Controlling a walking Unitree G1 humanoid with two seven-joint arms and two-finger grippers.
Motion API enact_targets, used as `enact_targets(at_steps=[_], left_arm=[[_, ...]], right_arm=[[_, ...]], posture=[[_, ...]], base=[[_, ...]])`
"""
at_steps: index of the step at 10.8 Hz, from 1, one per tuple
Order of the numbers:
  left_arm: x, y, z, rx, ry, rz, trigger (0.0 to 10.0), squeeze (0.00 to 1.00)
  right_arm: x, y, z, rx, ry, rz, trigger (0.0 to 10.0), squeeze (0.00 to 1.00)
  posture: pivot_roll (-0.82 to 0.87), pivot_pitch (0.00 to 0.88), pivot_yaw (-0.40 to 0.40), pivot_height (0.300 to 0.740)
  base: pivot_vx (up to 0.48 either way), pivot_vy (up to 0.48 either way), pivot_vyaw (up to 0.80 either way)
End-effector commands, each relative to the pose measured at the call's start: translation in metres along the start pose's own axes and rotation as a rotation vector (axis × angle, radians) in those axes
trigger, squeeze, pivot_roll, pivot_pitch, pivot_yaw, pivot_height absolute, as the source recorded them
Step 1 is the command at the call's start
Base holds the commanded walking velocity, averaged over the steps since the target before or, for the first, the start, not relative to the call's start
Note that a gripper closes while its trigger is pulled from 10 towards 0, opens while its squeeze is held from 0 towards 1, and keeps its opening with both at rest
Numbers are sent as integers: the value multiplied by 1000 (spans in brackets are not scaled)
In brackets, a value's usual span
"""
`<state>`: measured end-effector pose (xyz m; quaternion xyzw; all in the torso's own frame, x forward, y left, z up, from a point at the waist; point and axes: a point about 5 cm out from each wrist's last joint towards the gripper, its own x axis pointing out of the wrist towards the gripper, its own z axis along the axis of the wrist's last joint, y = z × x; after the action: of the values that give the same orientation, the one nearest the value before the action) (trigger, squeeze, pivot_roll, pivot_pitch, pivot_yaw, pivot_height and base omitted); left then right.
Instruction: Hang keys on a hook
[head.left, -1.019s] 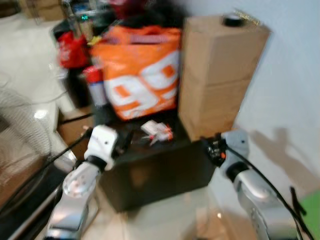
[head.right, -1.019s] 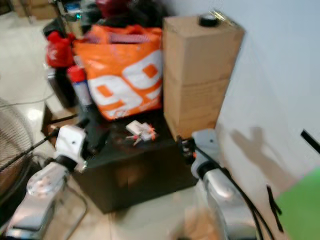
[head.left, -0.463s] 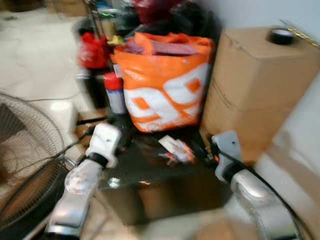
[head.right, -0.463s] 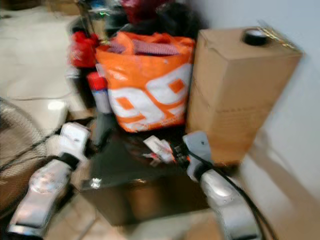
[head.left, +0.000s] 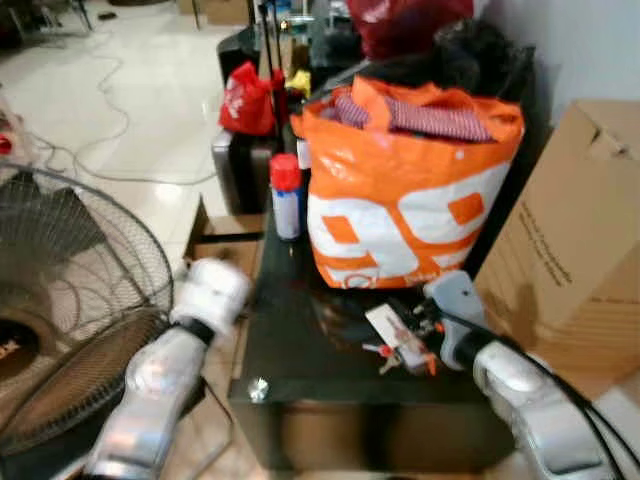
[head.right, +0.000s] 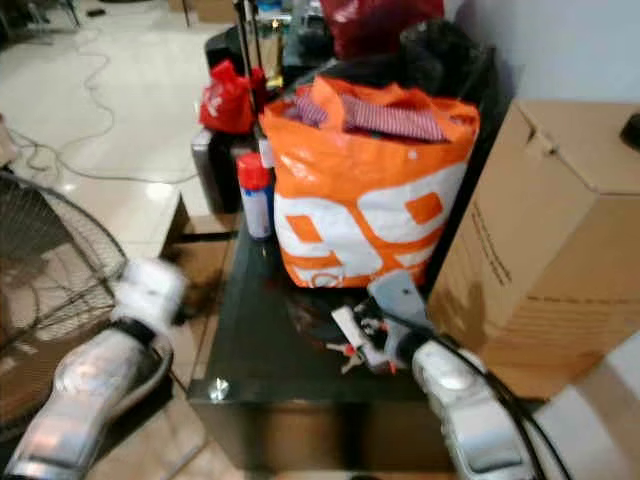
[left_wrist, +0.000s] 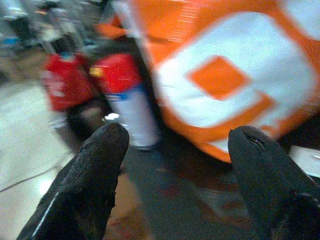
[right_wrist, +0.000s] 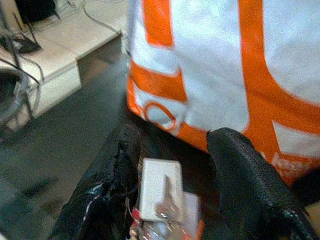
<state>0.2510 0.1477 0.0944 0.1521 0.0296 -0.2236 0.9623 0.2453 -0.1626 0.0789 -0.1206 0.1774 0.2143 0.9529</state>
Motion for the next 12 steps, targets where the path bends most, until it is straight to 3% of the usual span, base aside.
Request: enact_targets(at_steps=[1,2,3,5,7,8,9,11,12], left_arm=[[-2,3,-3,31,27,-52,10000,0],[-3,-3,-13,65,92,-177,10000,0],[-7,-8,-19,94,133,-274,10000,0],[-9,-7,-24,89,170,-349,10000,0],[-7,-7,-24,96,177,-380,10000,0],[-7,-7,-25,88,182,-389,10000,0],[-8,-7,-26,87,186,-393,10000,0],[-8,-7,-25,55,179,-415,10000,0],[-8,-8,-25,56,180,-421,10000,0]], right_arm=[[6,-3,1,-1,13,-27,10000,1000],[12,-5,-12,-21,111,-55,10000,1000],[12,-1,-21,-13,173,-8,10000,1000],[19,2,-33,44,243,9,10000,1000],[32,2,-47,22,363,10,10000,1000],[33,0,-56,135,423,-4,10000,180],[32,-2,-60,200,440,-18,10000,0],[34,-9,-66,257,465,-72,10000,0],[37,-11,-66,281,473,-87,6118,0]], posture=[[-62,0,36,740],[-60,0,40,740],[-62,0,42,740],[-71,0,48,740],[-60,0,44,740],[-57,0,38,740],[-57,0,32,740],[-60,0,31,740],[-60,0,29,740]], base=[[0,0,0],[0,0,0],[0,0,0],[0,0,0],[0,0,0],[0,0,0],[0,0,0],[0,0,0],[0,0,0]])
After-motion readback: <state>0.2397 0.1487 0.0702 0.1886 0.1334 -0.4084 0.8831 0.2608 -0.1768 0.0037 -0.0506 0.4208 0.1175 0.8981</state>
